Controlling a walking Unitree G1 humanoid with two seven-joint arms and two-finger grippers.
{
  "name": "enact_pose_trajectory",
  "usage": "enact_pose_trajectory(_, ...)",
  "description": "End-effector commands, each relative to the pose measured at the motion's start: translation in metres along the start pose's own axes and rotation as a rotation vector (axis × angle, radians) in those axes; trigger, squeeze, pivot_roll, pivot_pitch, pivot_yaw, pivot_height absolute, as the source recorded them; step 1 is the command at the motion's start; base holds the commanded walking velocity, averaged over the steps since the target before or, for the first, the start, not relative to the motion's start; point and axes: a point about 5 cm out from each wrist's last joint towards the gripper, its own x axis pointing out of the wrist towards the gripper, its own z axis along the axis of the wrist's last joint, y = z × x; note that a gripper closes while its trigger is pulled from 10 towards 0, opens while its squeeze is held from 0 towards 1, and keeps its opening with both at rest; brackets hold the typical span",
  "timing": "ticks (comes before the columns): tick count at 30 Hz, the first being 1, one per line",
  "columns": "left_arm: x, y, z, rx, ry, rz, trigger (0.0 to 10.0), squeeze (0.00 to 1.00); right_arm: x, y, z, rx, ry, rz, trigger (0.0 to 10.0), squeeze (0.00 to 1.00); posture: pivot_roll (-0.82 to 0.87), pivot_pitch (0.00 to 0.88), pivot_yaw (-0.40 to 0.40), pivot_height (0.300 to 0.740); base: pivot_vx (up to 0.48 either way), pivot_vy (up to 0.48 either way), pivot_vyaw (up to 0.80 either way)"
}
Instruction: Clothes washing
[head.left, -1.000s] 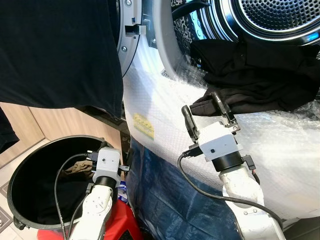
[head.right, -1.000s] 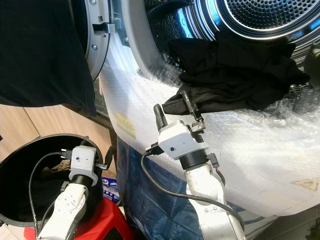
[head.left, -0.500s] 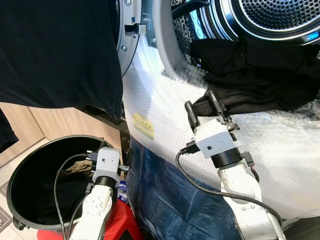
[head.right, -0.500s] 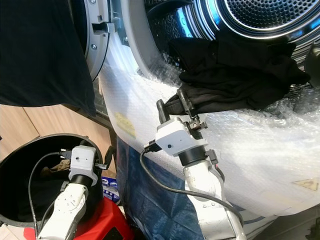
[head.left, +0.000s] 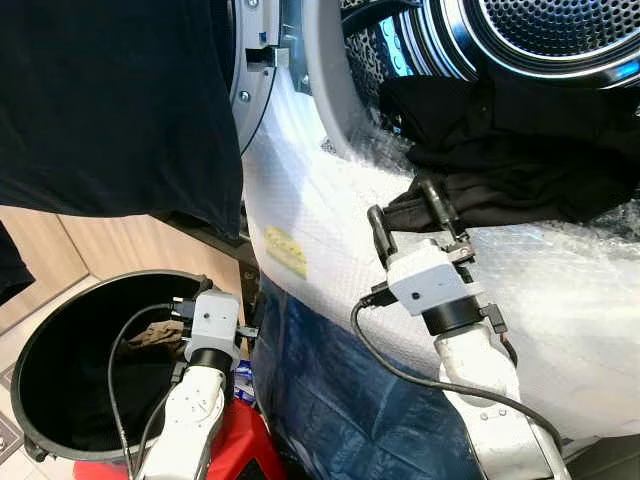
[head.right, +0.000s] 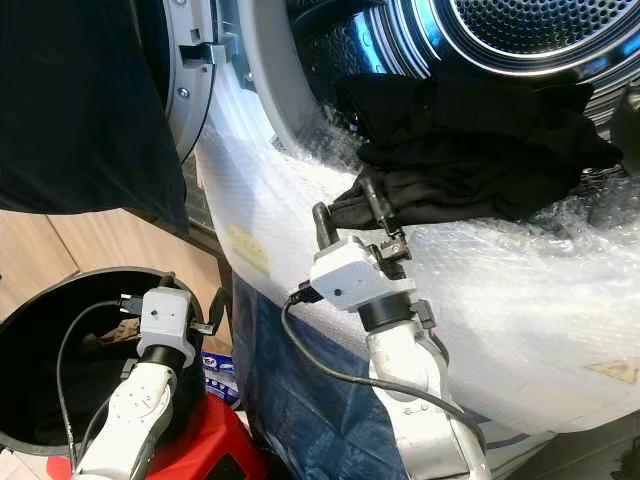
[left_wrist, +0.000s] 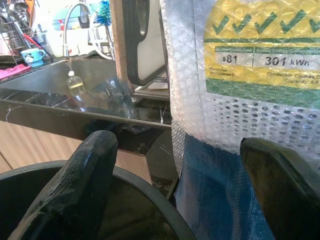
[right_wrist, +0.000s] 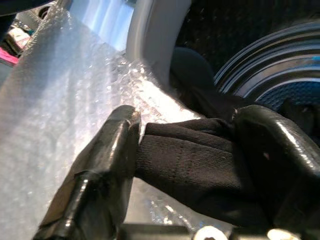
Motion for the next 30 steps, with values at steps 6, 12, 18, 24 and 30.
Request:
enact_pose_trajectory(6, 0.002, 0.001, 0.004, 0.002, -0.009, 0.009, 10.0, 0.0, -0.001, -0.001, -0.002, -0.029, -0.009, -0.015, 10.0, 1.0, 0.03, 0.119, -0.086, 0.74, 0.0, 0.0, 0.0)
enact_pose_trajectory(12, 0.002, 0.001, 0.004, 0.002, -0.009, 0.007, 10.0, 0.0, -0.001, 0.001, -0.007, -0.05, 0.016, 0.0, 10.0, 0.0, 0.03, 0.121, -0.086, 0.74, 0.0, 0.0, 0.0)
enact_pose_trajectory(18, 0.002, 0.001, 0.004, 0.002, -0.009, 0.007, 10.0, 0.0, -0.001, 0.001, -0.007, -0.05, 0.016, 0.0, 10.0, 0.0, 0.03, 0.121, -0.086, 0.74, 0.0, 0.0, 0.0)
enact_pose_trajectory(24, 0.001, 0.002, 0.004, 0.002, -0.008, 0.013, 10.0, 0.0, 0.0, 0.0, -0.01, -0.067, 0.032, -0.023, 10.0, 0.0, 0.03, 0.121, -0.086, 0.74, 0.0, 0.0, 0.0)
enact_pose_trajectory(30, 0.002, 0.002, 0.004, 0.0, -0.007, 0.012, 10.0, 0.0, 0.001, 0.0, -0.012, -0.059, 0.039, -0.03, 0.0, 0.0, 0.04, 0.116, -0.087, 0.74, 0.0, 0.0, 0.0)
